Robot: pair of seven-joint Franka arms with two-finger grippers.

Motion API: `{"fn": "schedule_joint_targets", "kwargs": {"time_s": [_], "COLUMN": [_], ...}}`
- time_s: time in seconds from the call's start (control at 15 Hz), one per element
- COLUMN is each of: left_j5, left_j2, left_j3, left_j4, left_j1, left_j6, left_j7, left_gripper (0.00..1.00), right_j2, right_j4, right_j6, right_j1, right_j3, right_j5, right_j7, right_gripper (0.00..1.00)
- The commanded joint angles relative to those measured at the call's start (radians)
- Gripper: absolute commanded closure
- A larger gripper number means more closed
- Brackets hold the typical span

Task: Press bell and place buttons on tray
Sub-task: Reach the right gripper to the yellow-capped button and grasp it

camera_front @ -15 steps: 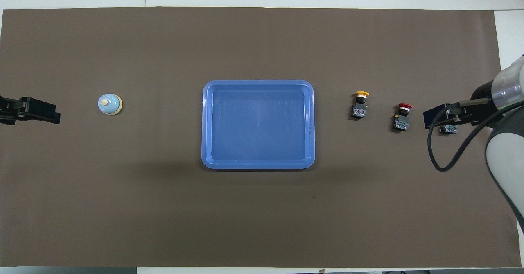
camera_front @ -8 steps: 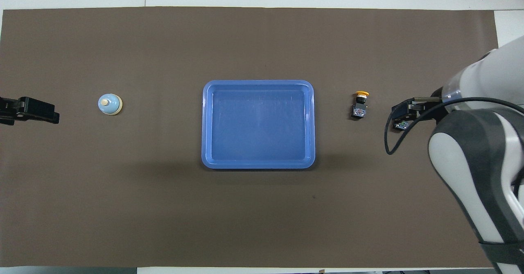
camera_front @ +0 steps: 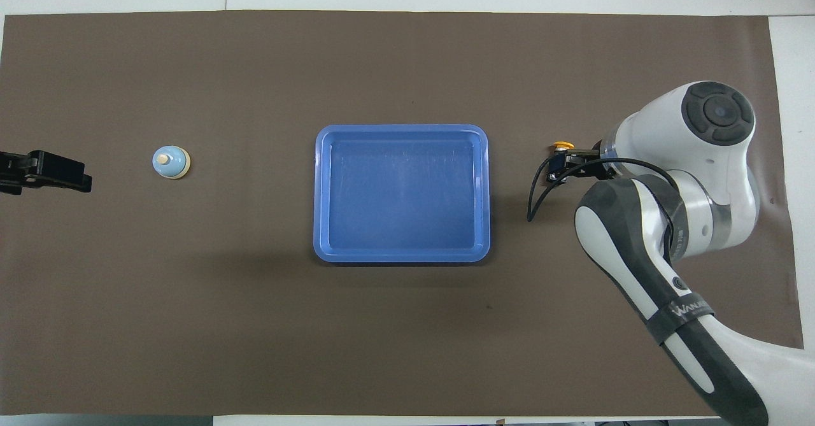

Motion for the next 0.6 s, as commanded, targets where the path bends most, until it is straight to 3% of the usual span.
{"fn": "schedule_joint_targets", "kwargs": {"time_s": [0.0,0.53], "left_j5": [0.000,0.000], "left_j2": [-0.004,-0.004], "left_j3": [0.000,0.000], "left_j4": [0.002,0.002], "left_j1": [0.005,0.005], "left_j6": [-0.006,-0.006], "left_j7": [-0.001,-0.001], "left_gripper": [0.00,0.00], "right_j2": [0.053,0.143], "right_j4": [0.004,0.030], "right_j6": [0.064,0.170], "right_j1": [-0.007,-0.005], "right_j3": [0.005,0.004], "right_j5": [0.006,0.005], "right_j7": [0.020,0.045], "right_gripper": [0.00,0.00]}}
